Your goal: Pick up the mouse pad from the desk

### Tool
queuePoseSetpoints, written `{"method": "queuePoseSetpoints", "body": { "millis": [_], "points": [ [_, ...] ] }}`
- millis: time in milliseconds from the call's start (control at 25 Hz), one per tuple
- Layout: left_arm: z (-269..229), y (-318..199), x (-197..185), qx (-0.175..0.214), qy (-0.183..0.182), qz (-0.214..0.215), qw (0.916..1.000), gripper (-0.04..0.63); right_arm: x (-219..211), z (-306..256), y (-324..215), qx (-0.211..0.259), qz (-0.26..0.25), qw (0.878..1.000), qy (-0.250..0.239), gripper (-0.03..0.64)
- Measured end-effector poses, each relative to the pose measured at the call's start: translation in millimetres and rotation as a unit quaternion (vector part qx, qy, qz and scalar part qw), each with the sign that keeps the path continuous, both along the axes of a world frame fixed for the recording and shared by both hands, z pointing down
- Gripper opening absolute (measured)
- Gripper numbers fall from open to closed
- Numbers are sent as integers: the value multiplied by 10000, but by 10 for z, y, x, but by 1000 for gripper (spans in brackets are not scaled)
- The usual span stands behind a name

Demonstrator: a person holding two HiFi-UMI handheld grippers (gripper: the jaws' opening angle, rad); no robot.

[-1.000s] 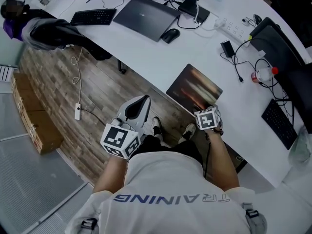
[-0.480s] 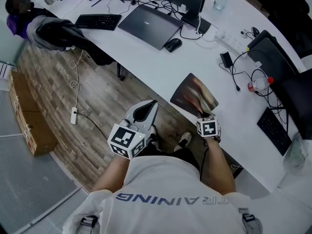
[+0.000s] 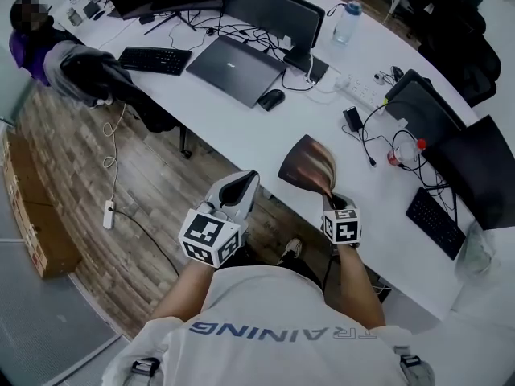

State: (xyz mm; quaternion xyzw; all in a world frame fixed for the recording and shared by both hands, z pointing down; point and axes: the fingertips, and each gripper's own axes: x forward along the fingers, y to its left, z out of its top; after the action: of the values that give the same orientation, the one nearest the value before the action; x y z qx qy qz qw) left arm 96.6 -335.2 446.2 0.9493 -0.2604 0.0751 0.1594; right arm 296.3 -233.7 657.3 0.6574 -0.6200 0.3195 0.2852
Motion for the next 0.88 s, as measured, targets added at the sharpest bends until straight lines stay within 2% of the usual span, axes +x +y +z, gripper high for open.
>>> {"method": "queuePoseSetpoints", "body": {
  "millis": [200,400,880],
  "points": [
    [-186,-92,36,221,146,-31,9996,0,123,-620,-190,729,89,9970,234,46],
    [-379,-251,135,393,254,-72,9989,0,203,-1305,-378,1455,32,9884,425,46],
    [-758,-415,205,836,408,-114,9956,0,370,-2665,-517,2991,409,9528,315,46]
  ]
}}
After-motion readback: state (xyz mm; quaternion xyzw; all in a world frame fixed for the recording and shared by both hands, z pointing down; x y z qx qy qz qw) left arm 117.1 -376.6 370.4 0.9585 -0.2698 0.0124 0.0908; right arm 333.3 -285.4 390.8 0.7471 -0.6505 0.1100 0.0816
